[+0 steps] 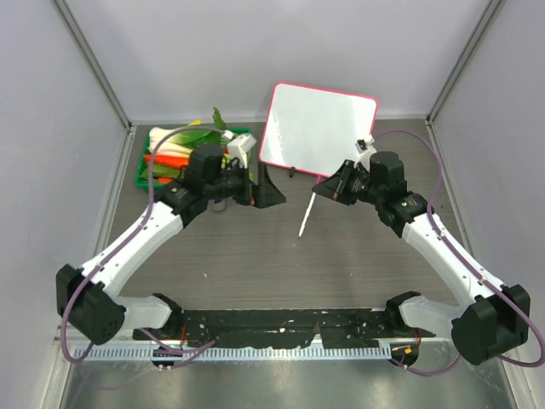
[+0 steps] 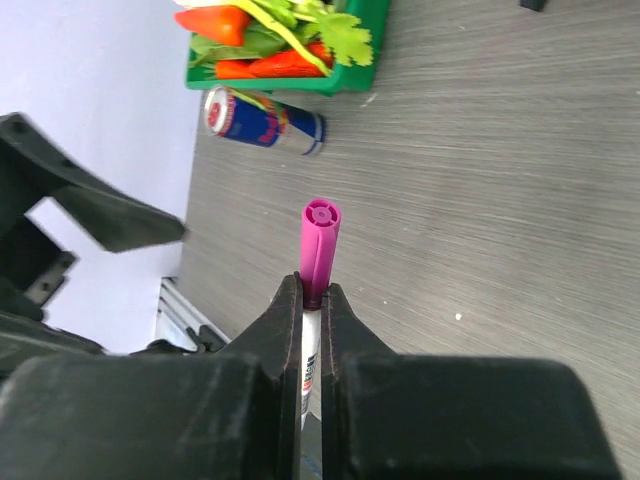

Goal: Write a sentence on the whiteboard
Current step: Move the whiteboard stand to the center of the board.

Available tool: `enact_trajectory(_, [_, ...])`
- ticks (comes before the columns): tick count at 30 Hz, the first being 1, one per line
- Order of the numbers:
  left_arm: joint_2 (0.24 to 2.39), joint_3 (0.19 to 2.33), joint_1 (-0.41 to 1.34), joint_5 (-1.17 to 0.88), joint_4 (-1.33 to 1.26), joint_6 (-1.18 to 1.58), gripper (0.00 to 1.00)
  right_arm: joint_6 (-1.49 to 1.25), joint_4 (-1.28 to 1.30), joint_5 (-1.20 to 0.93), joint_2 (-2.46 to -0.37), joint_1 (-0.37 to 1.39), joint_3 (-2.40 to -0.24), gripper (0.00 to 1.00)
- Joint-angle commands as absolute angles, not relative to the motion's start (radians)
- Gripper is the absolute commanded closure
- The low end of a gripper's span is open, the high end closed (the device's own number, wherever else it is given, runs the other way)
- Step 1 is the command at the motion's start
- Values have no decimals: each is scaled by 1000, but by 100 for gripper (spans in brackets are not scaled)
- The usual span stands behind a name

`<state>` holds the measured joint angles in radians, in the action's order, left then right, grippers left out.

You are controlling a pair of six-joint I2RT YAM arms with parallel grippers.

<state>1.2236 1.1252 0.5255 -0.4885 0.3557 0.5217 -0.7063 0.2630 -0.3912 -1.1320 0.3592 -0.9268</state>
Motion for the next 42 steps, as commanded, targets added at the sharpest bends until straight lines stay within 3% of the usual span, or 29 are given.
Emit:
enact_trajectory(1, [1345,1197,633,-551,204,548,10,-775,118,-482,-1094,365,-925,99])
enact_trajectory(13, [1450,1181,704,-620,115,571,24,-792,83,-453,-1069,364,-930,99])
enact_trajectory(16, [1453,1172,706,-633,106,574,31,-795,81,-442,-1068,364,-930,99])
enact_trajectory(19, [1460,1160,707,-666,84,577,49,-805,78,-420,-1063,364,-927,99])
enact_trajectory(24, [1482,1157,710,-681,83,569,55,-830,40,-413,-1054,365,-927,99])
enact_trajectory(27, [1494,1164,709,-689,77,571,69,-830,34,-410,-1058,364,-934,99])
enact_trajectory(31, [1497,1170,709,-689,81,563,100,-824,37,-423,-1066,364,-937,96])
enact_trajectory(34, [1489,1170,710,-675,81,558,100,-812,40,-422,-1054,364,-934,75])
enact_trajectory(35, [1486,1172,709,-669,86,554,100,-801,46,-413,-1051,364,-933,61])
enact_trajectory(36, [1482,1173,707,-661,90,552,100,-796,52,-407,-1042,364,-933,54])
enact_trajectory(37, [1479,1175,707,-652,95,546,100,-784,64,-396,-1032,364,-933,36])
enact_trajectory(39, [1467,1180,707,-623,115,529,100,-756,87,-379,-1019,365,-933,17])
enact_trajectory(42, [1427,1187,707,-556,170,480,100,-710,132,-350,-994,364,-936,3])
